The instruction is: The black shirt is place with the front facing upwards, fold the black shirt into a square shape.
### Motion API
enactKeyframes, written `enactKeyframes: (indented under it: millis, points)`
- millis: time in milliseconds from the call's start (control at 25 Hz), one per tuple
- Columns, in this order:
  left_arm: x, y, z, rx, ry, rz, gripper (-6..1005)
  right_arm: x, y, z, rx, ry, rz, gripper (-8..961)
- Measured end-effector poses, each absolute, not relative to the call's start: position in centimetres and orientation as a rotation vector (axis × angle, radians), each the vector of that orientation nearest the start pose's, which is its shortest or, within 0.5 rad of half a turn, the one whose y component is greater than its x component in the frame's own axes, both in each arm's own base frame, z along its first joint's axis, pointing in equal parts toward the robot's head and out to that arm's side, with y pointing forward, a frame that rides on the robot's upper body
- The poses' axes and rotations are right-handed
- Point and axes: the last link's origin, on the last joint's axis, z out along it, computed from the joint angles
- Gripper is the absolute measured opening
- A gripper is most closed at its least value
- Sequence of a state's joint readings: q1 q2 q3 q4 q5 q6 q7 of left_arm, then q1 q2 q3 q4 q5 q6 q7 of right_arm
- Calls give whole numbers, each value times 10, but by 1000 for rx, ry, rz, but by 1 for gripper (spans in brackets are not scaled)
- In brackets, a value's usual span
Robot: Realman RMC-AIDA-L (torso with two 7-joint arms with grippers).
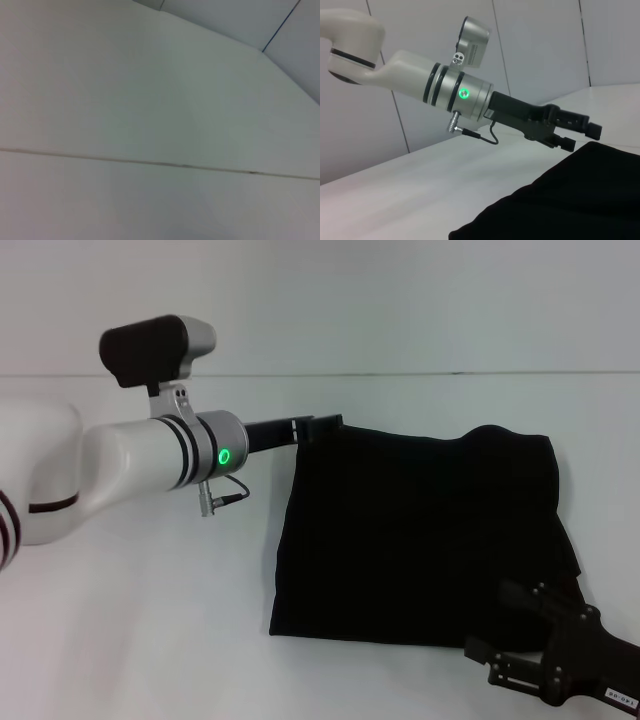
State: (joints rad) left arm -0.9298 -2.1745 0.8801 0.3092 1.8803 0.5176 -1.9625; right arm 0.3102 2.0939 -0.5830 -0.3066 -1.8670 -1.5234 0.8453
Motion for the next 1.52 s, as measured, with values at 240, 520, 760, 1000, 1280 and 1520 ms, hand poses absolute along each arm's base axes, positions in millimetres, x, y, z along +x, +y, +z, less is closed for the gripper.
enactKeyframes:
  millis: [240, 520, 760, 1000, 1280, 1520]
  points:
    - [-202, 444, -96, -2080, -1305, -482, 893, 326, 240, -46, -2480, 617, 840, 947]
    - [-204, 443, -98, -2086, -1270, -492, 869, 325, 240, -47, -2483, 618, 841, 947]
    - [-208, 440, -101, -2085, -1263, -489, 848, 325, 240, -47, -2482, 628, 843, 946]
    - [-209, 439, -101, -2083, -1260, -483, 657, 323, 243, -47, -2486, 623, 848, 946]
    - [-214, 437, -103, -2079, -1256, -454, 339, 321, 245, -48, -2489, 616, 853, 946]
    - [-218, 435, -103, -2074, -1264, -456, 127, 320, 246, -48, -2493, 613, 860, 947]
